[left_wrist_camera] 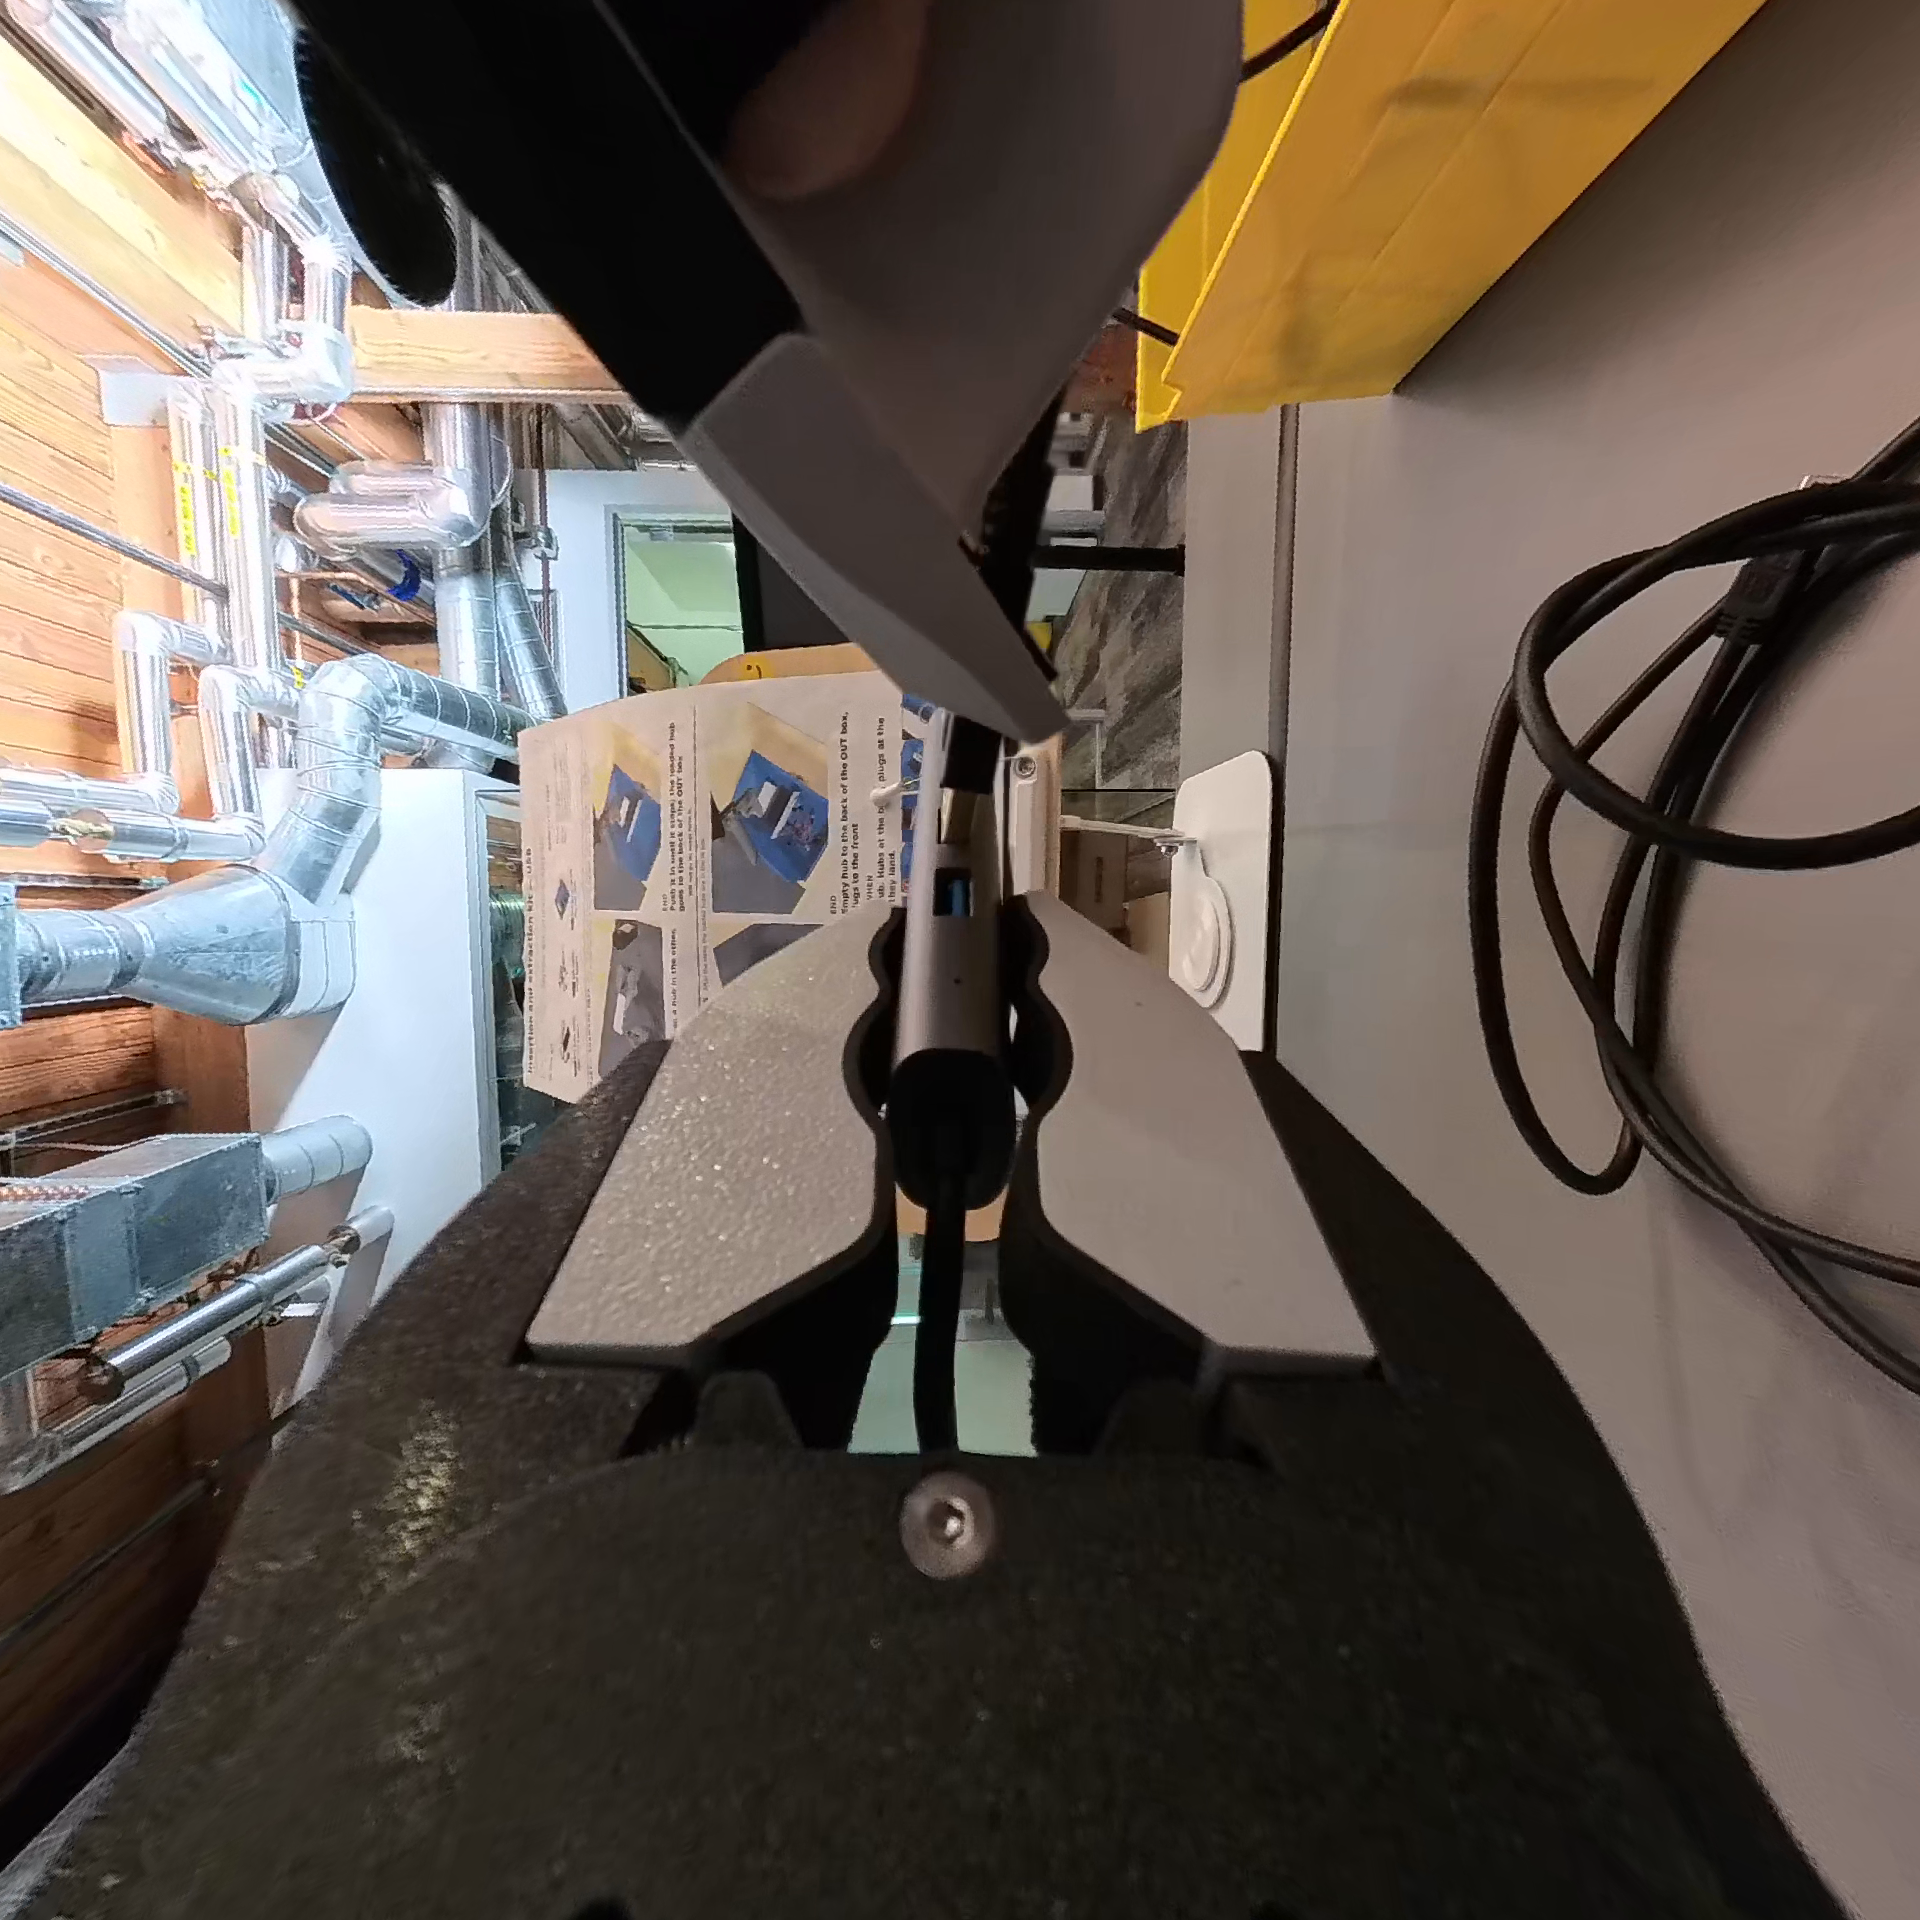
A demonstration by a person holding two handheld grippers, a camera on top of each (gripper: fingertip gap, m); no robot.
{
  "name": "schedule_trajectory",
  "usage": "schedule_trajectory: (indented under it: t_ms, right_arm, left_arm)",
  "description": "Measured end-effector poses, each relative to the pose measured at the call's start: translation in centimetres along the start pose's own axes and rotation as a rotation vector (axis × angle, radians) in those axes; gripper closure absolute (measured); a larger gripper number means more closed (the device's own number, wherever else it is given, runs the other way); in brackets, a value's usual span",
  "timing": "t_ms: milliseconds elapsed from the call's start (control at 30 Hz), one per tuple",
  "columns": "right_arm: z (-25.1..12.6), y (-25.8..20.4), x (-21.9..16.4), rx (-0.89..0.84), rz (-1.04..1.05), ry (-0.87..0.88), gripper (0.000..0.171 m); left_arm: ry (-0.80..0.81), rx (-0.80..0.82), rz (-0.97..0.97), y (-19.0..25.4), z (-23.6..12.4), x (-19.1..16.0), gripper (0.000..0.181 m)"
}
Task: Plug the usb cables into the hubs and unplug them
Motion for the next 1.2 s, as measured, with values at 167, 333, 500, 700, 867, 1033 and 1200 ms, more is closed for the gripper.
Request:
schedule_trajectory:
  t_ms: [167,333,500,700,867,1033,1200]
  right_arm:
    - [-0.1,0.2,0.1,0.003,-0.009,0.066,0.154]
    - [0.1,0.2,0.1,-0.011,-0.054,0.151,0.154]
    - [0.3,0.1,0.0,-0.022,-0.069,0.253,0.155]
    - [0.8,0.4,-0.3,-0.022,-0.078,0.308,0.154]
    - [0.8,0.3,-0.4,-0.043,-0.103,0.348,0.154]
    - [0.4,0.6,-0.5,0.008,-0.056,0.337,0.154]
    - [0.2,0.4,-0.4,-0.004,-0.056,0.334,0.155]
  left_arm:
    - [-0.016,-0.008,-0.001,-0.1,0.0,-0.2,0.163]
    - [-0.024,-0.006,-0.070,-0.7,0.0,-0.5,0.163]
    - [-0.022,-0.002,-0.112,-1.3,-0.2,-0.8,0.163]
    - [-0.040,-0.011,-0.125,-1.4,0.0,-1.1,0.163]
    - [-0.035,-0.036,-0.180,-1.7,0.0,-1.2,0.163]
    - [-0.021,-0.019,-0.136,-1.3,-0.1,-1.0,0.164]
    - [-0.002,-0.007,-0.161,-1.3,-0.1,-0.8,0.163]
Point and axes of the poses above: each gripper's, where its closed fingertips meet, z out along the fingers, x out of its top, y = z × x across the jaws, the point moved 10 cm from there along -z, back along the fingers, and after that the axes turned 8 degrees about -z, right-handed, at the moved point
